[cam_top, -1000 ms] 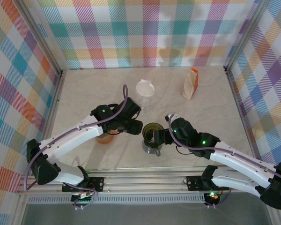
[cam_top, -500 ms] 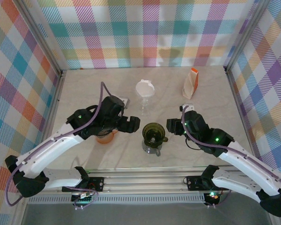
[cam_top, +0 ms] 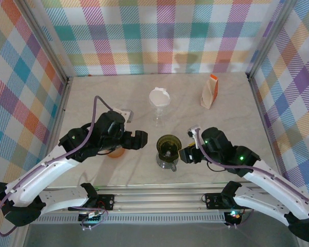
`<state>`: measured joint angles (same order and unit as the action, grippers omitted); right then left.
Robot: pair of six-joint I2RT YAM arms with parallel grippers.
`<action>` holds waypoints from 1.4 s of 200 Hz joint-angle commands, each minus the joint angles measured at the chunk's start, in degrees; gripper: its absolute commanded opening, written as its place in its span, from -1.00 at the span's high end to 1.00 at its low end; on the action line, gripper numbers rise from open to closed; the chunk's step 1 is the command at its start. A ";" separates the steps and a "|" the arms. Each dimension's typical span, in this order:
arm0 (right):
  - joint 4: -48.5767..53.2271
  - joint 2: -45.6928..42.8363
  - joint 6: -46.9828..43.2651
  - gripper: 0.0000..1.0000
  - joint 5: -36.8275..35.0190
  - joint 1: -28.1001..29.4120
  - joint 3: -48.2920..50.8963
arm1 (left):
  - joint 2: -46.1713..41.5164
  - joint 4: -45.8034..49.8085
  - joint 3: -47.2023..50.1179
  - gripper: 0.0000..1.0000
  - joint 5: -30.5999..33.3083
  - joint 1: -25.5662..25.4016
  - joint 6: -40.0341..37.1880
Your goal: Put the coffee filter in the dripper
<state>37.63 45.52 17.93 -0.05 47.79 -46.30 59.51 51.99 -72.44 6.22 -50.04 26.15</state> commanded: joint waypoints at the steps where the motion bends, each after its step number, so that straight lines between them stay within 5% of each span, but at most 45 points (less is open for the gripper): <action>1: 0.29 1.27 -2.44 -0.02 2.70 0.12 0.93 | -0.38 -0.31 0.40 -0.91 -0.08 0.51 0.88; 39: -0.97 4.37 -2.32 0.32 2.71 0.21 0.87 | -0.06 -0.13 0.53 -0.92 0.42 0.55 0.83; 92: -2.72 6.63 -1.76 0.40 2.80 1.07 0.05 | 0.43 0.39 0.17 -0.92 0.74 0.65 0.57; 146: -0.46 2.28 -0.05 -0.24 -2.65 1.36 -1.27 | -0.36 0.33 -0.28 -0.97 1.00 0.62 0.47; 195: -1.25 0.40 4.26 -0.34 -21.44 0.47 -3.89 | -1.65 -1.66 0.80 -1.00 0.87 0.58 0.67; 215: -3.56 4.59 4.21 -0.37 -23.62 -4.45 -6.35 | -2.43 -2.64 1.49 -1.00 1.20 0.60 0.87; 280: -11.33 32.32 1.46 -0.16 -15.20 -29.09 -19.79 | -4.48 -5.28 3.04 -1.00 -2.07 0.65 0.95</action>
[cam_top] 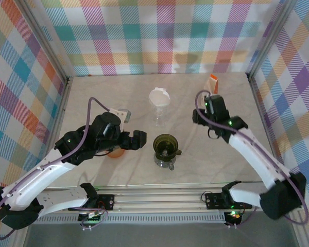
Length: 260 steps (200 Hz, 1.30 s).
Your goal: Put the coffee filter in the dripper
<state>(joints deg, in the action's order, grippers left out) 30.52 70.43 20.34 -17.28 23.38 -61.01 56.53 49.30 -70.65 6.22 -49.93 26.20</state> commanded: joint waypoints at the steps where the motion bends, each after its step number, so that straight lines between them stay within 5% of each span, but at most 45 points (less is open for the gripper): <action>1: -4.28 7.81 -0.93 -0.15 2.05 -4.84 -5.39 | -1.51 -2.61 1.28 -1.00 -2.17 0.54 0.89; 39: -2.99 23.53 -2.29 -0.07 2.76 -8.06 -19.16 | -2.17 -3.56 1.94 -1.00 -3.85 0.46 1.31; 101: 4.64 43.18 -6.00 0.10 -6.02 -10.29 -40.11 | -1.65 -3.95 2.20 -1.00 -4.10 0.50 0.43; 260: 4.00 58.46 -14.46 0.24 -13.22 -12.91 -52.69 | 0.07 -4.20 1.13 -1.00 -4.90 0.52 -0.18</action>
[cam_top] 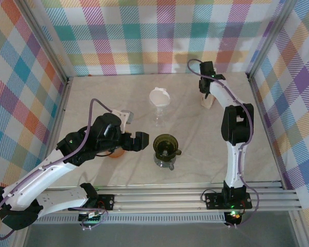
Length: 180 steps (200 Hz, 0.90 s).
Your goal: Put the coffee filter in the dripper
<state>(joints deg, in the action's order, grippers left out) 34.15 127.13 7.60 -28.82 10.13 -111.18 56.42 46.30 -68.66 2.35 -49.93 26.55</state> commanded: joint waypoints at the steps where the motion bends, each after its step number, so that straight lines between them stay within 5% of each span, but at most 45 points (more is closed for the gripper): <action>1: 0.42 1.83 -1.71 0.25 -1.68 0.29 -2.54 | 0.22 -1.21 -0.86 -1.00 -1.03 0.53 -0.53; 31: 0.47 3.02 -1.86 0.38 -1.74 0.37 -3.13 | 0.17 -1.08 -0.86 -1.00 -0.83 0.54 -0.39; 82: -3.68 0.32 -2.86 1.00 -3.19 1.05 1.12 | -0.11 -0.94 -0.61 -1.00 -0.68 0.49 -0.12; 180: -5.38 -29.07 -0.44 1.00 -5.77 10.04 22.93 | -2.60 -1.56 0.91 -1.00 -3.95 0.50 1.49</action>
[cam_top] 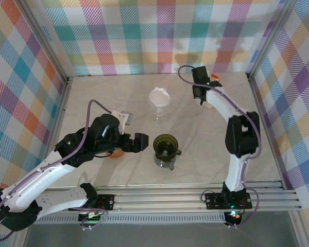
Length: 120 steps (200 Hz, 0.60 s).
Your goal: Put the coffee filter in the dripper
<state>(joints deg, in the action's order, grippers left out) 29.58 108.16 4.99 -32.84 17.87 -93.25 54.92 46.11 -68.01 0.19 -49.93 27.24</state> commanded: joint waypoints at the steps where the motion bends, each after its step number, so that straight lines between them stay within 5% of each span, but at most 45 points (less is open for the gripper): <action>1: -0.78 -10.61 2.23 1.00 -1.72 2.45 5.32 | -1.06 -1.37 0.25 -1.00 -1.82 0.47 0.84; 33: 3.53 -26.26 5.78 1.00 2.31 7.84 13.54 | -2.26 -0.68 0.14 -1.00 -2.47 0.46 1.20; 66: 14.84 -39.25 11.89 1.00 19.63 11.41 15.93 | -3.84 -0.58 1.46 -1.00 -2.18 0.54 2.01; 120: 36.11 -42.59 15.35 1.00 36.91 20.98 8.71 | -5.63 -0.47 3.44 -1.00 -1.58 0.52 2.29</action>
<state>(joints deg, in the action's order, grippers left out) 52.45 64.36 17.32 -6.35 35.14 -80.62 50.54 46.30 -66.02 -1.30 -49.93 28.97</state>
